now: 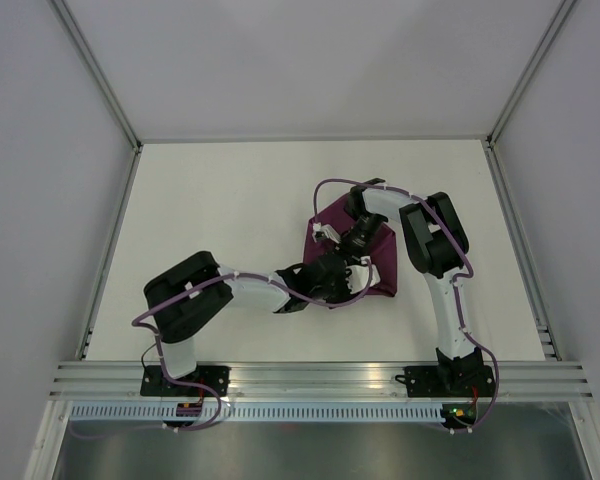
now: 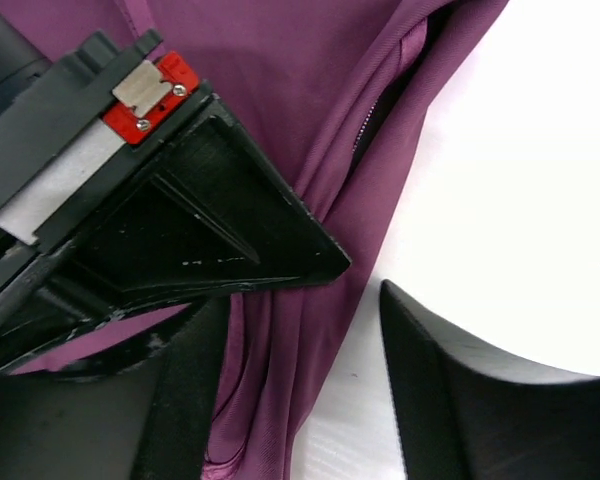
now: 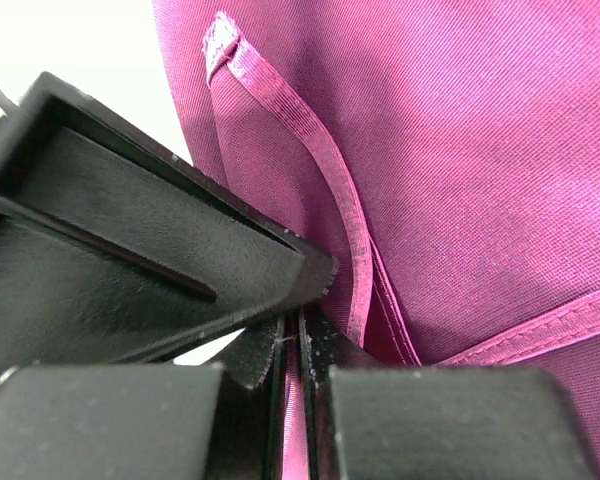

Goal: Fold the napkin, place the utensils inside, and roll it up
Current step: Roll the napkin with the utensil

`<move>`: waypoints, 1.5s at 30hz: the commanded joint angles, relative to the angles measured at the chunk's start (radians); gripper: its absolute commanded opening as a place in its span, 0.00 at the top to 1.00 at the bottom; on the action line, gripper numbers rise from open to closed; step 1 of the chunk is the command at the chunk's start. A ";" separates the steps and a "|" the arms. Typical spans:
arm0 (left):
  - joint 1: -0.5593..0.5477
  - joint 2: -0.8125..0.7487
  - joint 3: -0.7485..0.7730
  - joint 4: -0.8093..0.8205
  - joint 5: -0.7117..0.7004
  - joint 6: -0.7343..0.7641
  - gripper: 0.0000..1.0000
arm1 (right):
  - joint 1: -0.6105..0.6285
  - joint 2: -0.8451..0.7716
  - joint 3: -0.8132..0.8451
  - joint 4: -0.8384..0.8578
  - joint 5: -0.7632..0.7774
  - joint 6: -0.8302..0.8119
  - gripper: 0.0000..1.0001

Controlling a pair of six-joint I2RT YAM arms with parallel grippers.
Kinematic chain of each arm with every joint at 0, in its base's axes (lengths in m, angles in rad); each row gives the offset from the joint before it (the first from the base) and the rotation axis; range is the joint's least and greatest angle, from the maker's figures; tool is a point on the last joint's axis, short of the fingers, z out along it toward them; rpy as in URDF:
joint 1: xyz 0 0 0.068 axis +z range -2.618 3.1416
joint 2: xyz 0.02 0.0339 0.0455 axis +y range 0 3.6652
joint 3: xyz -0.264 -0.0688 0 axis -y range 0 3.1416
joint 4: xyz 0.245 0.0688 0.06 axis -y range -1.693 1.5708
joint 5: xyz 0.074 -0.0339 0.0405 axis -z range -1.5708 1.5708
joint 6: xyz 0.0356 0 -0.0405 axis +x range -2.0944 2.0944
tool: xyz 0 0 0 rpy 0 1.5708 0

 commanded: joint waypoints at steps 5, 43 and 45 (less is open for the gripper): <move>0.013 0.056 0.031 -0.073 0.096 -0.026 0.59 | -0.003 0.070 -0.026 0.229 0.205 -0.053 0.92; 0.281 0.217 0.254 -0.366 0.686 -0.249 0.98 | -0.190 -0.352 -0.165 0.467 0.052 0.143 0.42; 0.307 0.246 0.288 -0.392 0.719 -0.261 0.98 | -0.201 -0.410 -0.237 0.547 0.058 0.158 0.41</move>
